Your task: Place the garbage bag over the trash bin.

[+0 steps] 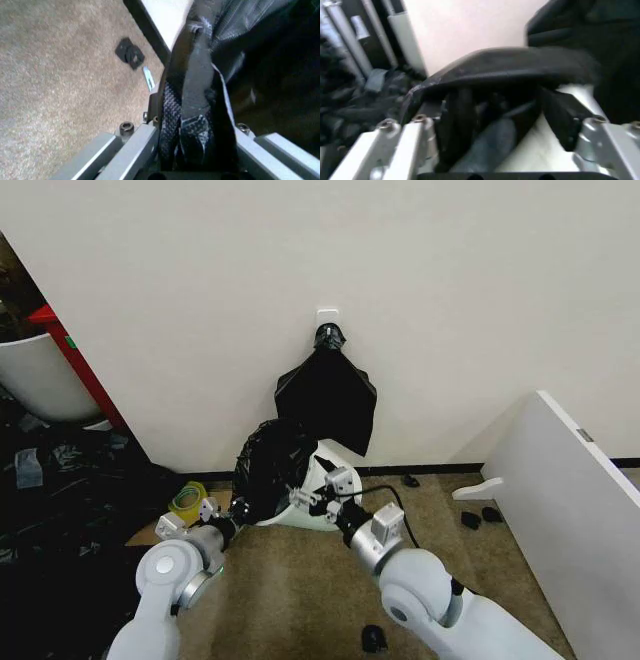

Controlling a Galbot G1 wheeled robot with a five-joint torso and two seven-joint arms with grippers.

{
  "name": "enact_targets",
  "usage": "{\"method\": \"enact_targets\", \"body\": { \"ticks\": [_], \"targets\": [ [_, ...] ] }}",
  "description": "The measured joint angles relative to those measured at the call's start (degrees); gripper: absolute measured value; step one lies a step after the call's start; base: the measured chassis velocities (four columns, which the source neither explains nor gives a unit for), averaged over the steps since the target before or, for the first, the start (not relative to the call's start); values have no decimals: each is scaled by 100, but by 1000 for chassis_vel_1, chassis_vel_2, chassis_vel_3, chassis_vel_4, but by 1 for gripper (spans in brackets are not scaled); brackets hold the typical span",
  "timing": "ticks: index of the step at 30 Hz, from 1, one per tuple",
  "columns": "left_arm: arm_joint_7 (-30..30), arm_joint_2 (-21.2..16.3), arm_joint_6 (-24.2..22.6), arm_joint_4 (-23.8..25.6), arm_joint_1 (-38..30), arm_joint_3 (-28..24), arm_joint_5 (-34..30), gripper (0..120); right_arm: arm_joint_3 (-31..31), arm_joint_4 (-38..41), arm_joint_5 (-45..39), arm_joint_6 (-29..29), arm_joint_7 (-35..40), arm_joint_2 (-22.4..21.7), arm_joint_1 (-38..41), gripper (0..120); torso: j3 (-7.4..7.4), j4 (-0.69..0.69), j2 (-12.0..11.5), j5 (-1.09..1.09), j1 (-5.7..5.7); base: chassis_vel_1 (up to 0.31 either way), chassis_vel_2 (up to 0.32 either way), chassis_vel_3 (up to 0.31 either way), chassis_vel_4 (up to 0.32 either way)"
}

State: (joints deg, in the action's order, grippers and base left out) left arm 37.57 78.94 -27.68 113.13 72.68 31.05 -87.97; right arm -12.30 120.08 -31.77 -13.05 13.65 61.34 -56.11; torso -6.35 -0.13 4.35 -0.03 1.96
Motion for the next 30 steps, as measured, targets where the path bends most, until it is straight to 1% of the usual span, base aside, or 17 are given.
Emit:
{"method": "enact_targets", "body": {
  "ticks": [1, 2, 3, 4, 5, 6, 8, 9, 11, 12, 13, 15, 16, 20, 23, 24, 30],
  "targets": [
    [-8, -1, -1, 1, 5, -5, 10, 1, -5, 5, -22, -10, -17, -6, 2, 53, -1, -3, 0, 0, 0, 0, 0, 0, 0],
    [-8, -1, -1, 1, 5, -5, 10, 1, -5, 5, -22, -10, -17, -6, 2, 53, -1, -3, 0, 0, 0, 0, 0, 0, 0],
    [-23, -2, 4, 2, 5, -6, 22, 1, -5, 8, -29, -19, -26, -19, 10, 48, 0, 0, 0, -1, 0, 0, 0, 0, 0],
    [-42, -2, 25, 2, 2, -8, 51, 1, 2, 19, -21, -20, -29, -36, 21, 41, 0, -3, -1, -2, 0, 0, 0, 0, 0],
    [-75, 2, 73, -12, -8, -13, 111, 1, 18, 25, 115, -12, -88, -61, 24, 34, 0, -2, -1, 2, 0, 0, 0, 0, 0],
    [-75, 2, 73, -12, -8, -13, 111, 1, 18, 25, 115, -12, -88, -61, 24, 34, 0, -2, -1, 2, 0, 0, 0, 0, 0],
    [-99, 21, 94, -21, -7, -50, 161, 1, 56, 10, 360, 96, -250, -93, 24, 27, 0, 0, -1, -2, 0, 0, 0, 0, 0],
    [-99, 21, 94, -21, -7, -50, 161, 1, 56, 10, 360, 96, -250, -93, 24, 27, 0, 0, -1, -2, 0, 0, 0, 0, 0],
    [-114, 42, 104, -24, -5, -78, 193, 1, 83, -48, 535, 185, -375, -116, 22, 19, 0, -2, -1, 0, 0, 0, 0, 0, 0],
    [-117, 52, 109, -26, -3, -94, 205, 1, 99, -86, 593, 229, -445, -127, 20, 11, 0, -2, -1, 0, 0, 0, 0, 0, 0],
    [-120, 56, 114, -29, -3, -105, 215, 1, 107, -118, 603, 258, -504, -129, 21, 6, 0, -2, -1, 0, 0, 0, 0, 0, 0],
    [-121, 58, 118, -32, -4, -109, 221, 1, 109, -139, 604, 271, -537, -129, 25, 4, 0, -1, -1, -1, 0, 0, 0, 0, 0],
    [-123, 61, 124, -39, -7, -113, 230, 1, 110, -182, 605, 298, -611, -128, 49, 0, 0, -2, -1, -1, 0, 0, 0, 0, 0],
    [-132, 70, 128, -45, -9, -124, 243, 1, 72, -281, 557, 349, -772, -126, 201, 0, 0, -2, -1, 0, 0, 0, 0, 0, 0],
    [-138, 82, 131, -48, 5, -130, 258, 1, 10, -361, 263, 368, -864, -77, 466, 0, 0, -1, -1, 0, 0, 0, 0, 0, 0],
    [-138, 82, 131, -48, 5, -130, 258, 1, 10, -361, 263, 368, -864, -77, 466, 0, 0, -1, -1, 0, 0, 0, 0, 0, 0],
    [-147, 65, 143, -83, -10, -96, 258, 1, -83, -312, -350, 446, -904, 17, 674, 0, 0, -1, -1, -1, 0, 0, 0, 0, 0]
  ]
}}
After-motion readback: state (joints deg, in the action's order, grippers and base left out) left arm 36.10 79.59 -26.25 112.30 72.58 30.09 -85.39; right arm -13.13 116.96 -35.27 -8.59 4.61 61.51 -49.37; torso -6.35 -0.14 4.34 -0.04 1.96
